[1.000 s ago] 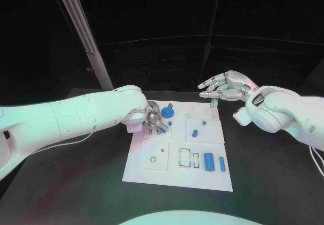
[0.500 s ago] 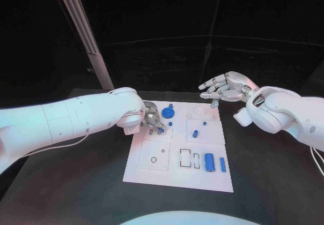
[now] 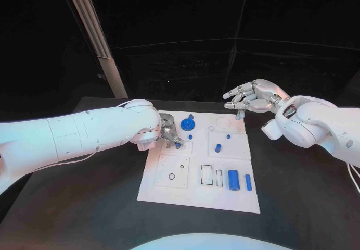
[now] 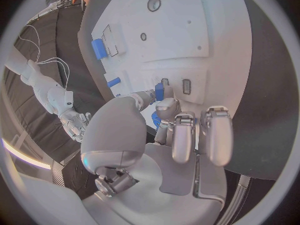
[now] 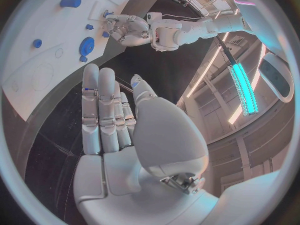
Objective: Assemble the parts on the task board
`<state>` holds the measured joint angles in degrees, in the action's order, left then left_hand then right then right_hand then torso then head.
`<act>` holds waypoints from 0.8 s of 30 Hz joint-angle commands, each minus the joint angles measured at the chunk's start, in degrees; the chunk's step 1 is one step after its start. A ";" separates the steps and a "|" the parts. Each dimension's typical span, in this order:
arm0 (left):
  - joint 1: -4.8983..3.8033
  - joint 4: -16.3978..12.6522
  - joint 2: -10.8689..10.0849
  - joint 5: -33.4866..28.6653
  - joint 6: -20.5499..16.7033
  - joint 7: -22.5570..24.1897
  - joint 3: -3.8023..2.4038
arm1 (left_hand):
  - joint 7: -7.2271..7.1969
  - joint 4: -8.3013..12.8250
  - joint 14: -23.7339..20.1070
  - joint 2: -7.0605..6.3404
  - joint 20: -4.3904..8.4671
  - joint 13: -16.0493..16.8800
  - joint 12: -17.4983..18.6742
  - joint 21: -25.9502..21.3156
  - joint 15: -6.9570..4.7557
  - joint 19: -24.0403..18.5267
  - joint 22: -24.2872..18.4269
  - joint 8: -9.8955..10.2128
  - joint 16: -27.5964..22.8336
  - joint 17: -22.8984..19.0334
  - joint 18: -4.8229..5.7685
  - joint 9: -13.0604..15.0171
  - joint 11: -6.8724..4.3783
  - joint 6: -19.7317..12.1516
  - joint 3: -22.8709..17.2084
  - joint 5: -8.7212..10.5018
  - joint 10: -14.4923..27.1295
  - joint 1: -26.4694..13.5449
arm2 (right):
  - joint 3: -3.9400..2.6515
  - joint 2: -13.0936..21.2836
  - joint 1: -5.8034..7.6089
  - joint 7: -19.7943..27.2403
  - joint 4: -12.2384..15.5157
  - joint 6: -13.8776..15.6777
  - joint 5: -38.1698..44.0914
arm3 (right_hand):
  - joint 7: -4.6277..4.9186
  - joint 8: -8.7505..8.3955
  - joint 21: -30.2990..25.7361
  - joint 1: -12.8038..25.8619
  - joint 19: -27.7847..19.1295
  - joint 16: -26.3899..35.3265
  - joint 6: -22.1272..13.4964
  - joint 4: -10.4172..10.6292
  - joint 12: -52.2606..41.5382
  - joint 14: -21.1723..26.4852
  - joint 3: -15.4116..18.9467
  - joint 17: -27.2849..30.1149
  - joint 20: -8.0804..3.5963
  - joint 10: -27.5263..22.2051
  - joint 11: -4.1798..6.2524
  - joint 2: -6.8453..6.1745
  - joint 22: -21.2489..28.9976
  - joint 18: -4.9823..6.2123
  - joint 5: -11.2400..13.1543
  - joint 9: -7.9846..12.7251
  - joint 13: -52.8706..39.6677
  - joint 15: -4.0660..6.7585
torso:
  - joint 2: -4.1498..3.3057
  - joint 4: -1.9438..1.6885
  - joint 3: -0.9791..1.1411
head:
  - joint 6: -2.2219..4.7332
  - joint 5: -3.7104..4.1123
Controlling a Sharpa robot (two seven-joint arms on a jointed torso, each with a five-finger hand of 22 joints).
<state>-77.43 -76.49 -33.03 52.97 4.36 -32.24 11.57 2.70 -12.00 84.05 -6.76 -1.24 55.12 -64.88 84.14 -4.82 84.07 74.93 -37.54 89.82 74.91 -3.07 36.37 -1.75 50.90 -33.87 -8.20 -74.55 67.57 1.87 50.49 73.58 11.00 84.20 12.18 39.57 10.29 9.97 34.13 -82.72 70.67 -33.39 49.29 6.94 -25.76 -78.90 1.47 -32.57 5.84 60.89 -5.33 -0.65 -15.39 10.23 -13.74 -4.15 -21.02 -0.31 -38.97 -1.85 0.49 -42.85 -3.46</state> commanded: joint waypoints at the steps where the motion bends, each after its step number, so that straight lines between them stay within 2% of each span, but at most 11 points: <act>1: 0.29 -0.24 0.07 4.58 -1.21 -0.32 0.00 | -0.24 8.72 5.95 0.25 -0.01 0.09 -0.34 -0.26 -0.20 1.17 3.79 -0.23 0.18 15.09 0.64 0.10 -0.01 -0.01 -8.91 -0.28 -0.43 -0.19 | -0.03 -0.06 0.10 0.39 0.00 -0.31 0.09 | -0.10 0.28 -0.19 -0.09 0.22 -0.35 -0.34 0.04 -0.17 0.34 0.23 -0.06 0.04 -0.32 0.11 -0.16 0.07 0.16 -0.25 0.04 0.07 0.02 | 0.00 0.05 -0.05 | -0.09 -0.11; 10: 0.95 -0.33 0.14 6.44 -1.38 -0.64 0.03 | -0.24 8.79 5.95 0.22 0.00 0.10 -0.35 -0.26 -0.20 1.17 3.79 -0.22 0.18 15.09 0.63 0.10 0.00 -0.01 -8.93 -0.25 -0.46 -0.23 | -0.03 -0.11 0.10 0.52 -0.05 -0.17 0.09 | -0.08 0.32 -0.21 -0.06 0.20 -0.35 -0.36 0.07 -0.13 0.39 0.26 -0.07 0.05 -0.42 0.09 -0.15 0.08 0.15 -0.27 0.04 0.14 0.00 | -0.01 0.06 -0.02 | -0.30 -0.19; 24: 1.11 -1.17 -0.51 6.95 0.41 -1.37 0.04 | -0.24 9.07 5.95 0.19 0.00 0.11 -0.40 -0.27 -0.19 1.17 3.79 -0.20 0.18 15.09 0.64 0.10 -0.01 0.01 -9.02 -0.22 -0.56 -0.27 | -0.03 -0.09 0.10 0.52 -0.12 -0.33 0.09 | -0.07 0.38 -0.24 -0.02 0.17 -0.36 -0.36 0.10 -0.10 0.44 0.28 -0.08 0.07 -0.51 0.07 -0.14 0.08 0.15 -0.28 0.04 0.21 -0.02 | 0.00 0.09 0.02 | -0.53 -0.35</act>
<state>-76.57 -77.68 -33.43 58.86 3.39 -32.38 11.41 2.80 -11.38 84.05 -7.02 -1.24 55.17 -64.89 84.14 -4.81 84.07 74.93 -37.58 89.82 74.91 -3.08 36.38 -1.83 50.99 -34.48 -8.24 -74.63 67.17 1.87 50.43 73.58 11.06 84.04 12.17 39.58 10.29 9.97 34.12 -82.72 70.67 -33.39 49.30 6.94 -25.76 -78.91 1.47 -32.55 5.84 60.89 -5.32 -0.65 -15.39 10.24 -13.74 -4.13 -20.90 -0.31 -39.00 -1.76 0.49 -43.37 -3.81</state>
